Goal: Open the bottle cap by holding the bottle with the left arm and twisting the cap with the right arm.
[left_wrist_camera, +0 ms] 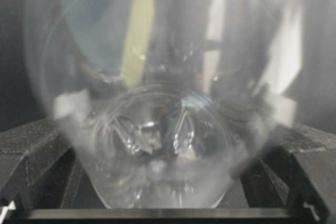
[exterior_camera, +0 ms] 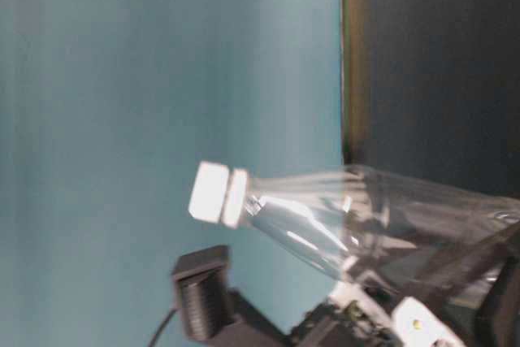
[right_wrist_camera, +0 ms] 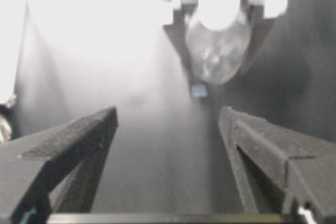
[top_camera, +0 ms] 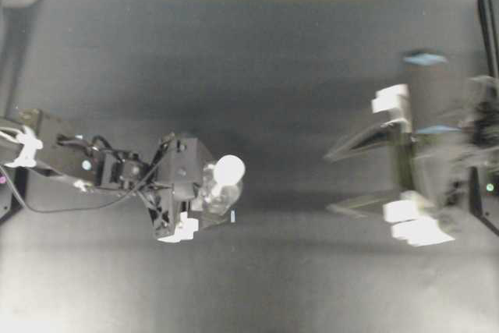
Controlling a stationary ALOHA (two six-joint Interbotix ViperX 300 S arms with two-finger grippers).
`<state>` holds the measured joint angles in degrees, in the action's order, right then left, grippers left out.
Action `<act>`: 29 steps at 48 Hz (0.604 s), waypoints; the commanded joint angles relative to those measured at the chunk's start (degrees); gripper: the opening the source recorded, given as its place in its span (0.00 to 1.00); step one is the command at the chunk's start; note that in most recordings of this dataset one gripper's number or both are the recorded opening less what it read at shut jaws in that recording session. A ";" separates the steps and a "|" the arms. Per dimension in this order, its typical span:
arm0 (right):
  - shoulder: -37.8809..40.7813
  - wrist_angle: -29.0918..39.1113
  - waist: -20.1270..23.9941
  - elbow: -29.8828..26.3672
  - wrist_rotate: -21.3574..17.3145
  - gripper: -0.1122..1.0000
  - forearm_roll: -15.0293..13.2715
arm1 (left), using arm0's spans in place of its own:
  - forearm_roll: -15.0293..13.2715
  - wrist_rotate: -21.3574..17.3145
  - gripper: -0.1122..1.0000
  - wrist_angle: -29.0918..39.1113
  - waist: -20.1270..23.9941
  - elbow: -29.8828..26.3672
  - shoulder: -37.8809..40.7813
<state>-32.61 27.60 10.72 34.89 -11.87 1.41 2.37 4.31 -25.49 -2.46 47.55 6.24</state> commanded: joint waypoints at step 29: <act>-21.36 -13.80 -0.09 15.73 -0.26 0.77 0.09 | 0.18 -0.26 1.00 0.44 1.32 -1.23 -3.08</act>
<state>-52.38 14.24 10.72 50.45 -11.87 1.41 2.37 4.13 -24.79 -1.05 47.20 4.31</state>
